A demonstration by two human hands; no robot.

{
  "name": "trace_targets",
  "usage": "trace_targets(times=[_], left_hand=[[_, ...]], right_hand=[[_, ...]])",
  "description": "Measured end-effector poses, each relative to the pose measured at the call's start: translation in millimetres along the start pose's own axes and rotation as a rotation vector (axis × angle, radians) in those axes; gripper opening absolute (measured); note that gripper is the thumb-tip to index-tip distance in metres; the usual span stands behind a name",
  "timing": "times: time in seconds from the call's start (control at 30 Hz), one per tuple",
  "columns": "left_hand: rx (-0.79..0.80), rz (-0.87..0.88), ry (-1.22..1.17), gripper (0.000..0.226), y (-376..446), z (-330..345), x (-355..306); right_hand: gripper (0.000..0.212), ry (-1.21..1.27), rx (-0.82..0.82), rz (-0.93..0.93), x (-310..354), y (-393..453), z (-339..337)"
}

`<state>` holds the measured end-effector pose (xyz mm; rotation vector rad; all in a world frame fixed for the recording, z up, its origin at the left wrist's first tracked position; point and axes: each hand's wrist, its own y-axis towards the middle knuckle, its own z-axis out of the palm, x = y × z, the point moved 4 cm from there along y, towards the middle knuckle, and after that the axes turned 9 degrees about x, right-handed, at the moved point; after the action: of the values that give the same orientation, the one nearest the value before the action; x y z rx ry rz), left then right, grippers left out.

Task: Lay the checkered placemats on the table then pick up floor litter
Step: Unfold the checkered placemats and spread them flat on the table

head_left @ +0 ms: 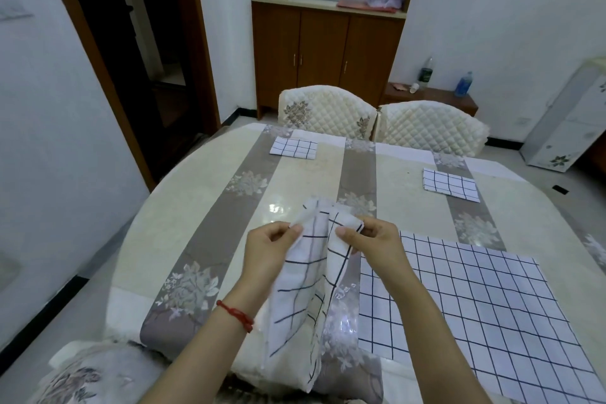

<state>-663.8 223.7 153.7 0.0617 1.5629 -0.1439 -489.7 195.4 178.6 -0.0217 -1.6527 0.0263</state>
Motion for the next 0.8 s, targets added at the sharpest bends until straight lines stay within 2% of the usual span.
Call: trace_targets(times=[0.23,0.3,0.4,0.47,0.5,0.6,0.67,0.8], left_hand=[[-0.27,-0.032,0.036,0.024,21.7,-75.9,6.9],[-0.299,-0.026,0.047,0.026,24.6,-88.7,5.9],[-0.305,-0.016,0.081,0.023,28.9,-103.5,5.0],[-0.298,-0.007,0.078,0.024,29.6,-109.5,2.4],[-0.286,0.002,0.07,0.025,30.2,-110.5,1.3],[-0.236,0.041,0.086,0.023,30.5,-101.6,-7.5],[-0.186,0.066,0.105,0.02,30.5,-87.4,-14.4],[-0.012,0.138,0.163,0.037,24.5,-47.9,-30.2]], right_hand=[[0.01,-0.001,-0.293,-0.05,-5.4,1.4,-49.5],[0.002,-0.035,-0.389,-0.029,-11.3,2.8,-61.2],[0.031,-0.143,-0.516,0.016,-18.8,5.9,-72.4],[0.04,-0.239,-0.557,0.037,-19.1,7.1,-76.1],[0.039,-0.289,-0.557,0.045,-19.7,7.6,-77.0],[0.015,-0.438,-0.511,0.065,-17.1,10.3,-66.6],[0.037,-0.511,-0.438,0.03,-14.9,14.2,-51.8],[0.039,-0.649,-0.219,-0.254,8.6,18.8,-5.7]])
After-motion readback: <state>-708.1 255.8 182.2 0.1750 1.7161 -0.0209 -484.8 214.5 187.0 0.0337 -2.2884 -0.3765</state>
